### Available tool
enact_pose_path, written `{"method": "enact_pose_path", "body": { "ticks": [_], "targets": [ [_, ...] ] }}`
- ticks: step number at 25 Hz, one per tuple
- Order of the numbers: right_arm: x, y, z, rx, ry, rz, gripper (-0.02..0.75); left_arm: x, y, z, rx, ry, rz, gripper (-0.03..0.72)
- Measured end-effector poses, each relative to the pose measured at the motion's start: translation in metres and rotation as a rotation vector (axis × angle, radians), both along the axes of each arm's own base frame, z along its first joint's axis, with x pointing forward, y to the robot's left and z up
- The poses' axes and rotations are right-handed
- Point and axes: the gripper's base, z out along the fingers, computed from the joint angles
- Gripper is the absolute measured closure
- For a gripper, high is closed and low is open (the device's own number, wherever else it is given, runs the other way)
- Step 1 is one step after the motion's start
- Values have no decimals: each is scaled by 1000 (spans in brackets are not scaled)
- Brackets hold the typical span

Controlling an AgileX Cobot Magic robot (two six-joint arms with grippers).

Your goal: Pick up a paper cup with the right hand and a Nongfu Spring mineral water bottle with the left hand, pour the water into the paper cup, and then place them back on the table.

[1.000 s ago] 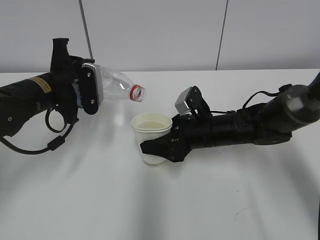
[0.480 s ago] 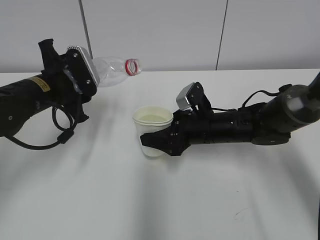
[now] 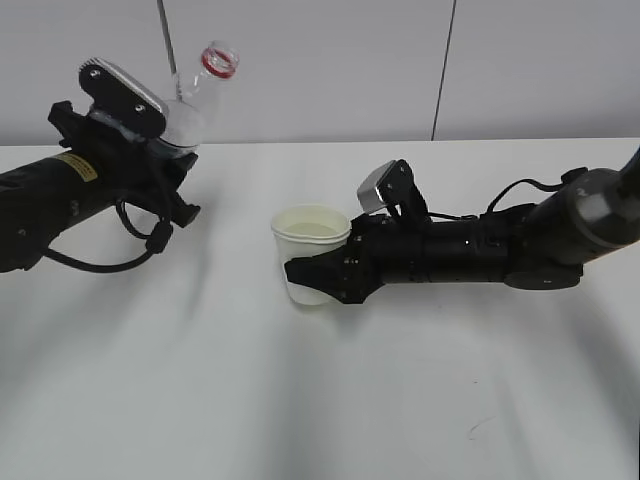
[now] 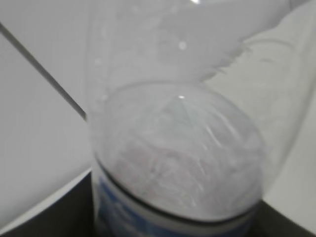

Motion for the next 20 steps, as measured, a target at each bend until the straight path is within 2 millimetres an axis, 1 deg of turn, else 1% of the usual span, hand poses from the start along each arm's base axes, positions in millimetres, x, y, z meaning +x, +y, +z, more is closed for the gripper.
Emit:
{"method": "enact_pose_path", "body": {
  "ticks": [4, 8, 10, 12, 15, 20],
  "targets": [
    [3, -7, 0, -1, -1, -17, 231, 0, 0, 0, -239, 81, 65, 301],
    [5, -13, 0, -1, -1, -33, 231, 0, 0, 0, -391, 132, 105, 301],
    [6, -15, 0, -5, 0, -41, 231, 1, 0, -3, -454, 152, 122, 301],
    [6, -15, 0, -8, -3, -43, 231, 2, -1, -9, -502, 169, 135, 301],
    [8, -18, 0, -6, -13, -57, 231, 4, -1, -19, -526, 186, 144, 301],
    [15, -29, 1, 8, -19, -124, 231, 5, -2, -17, -545, 151, 133, 301]
  ]
}}
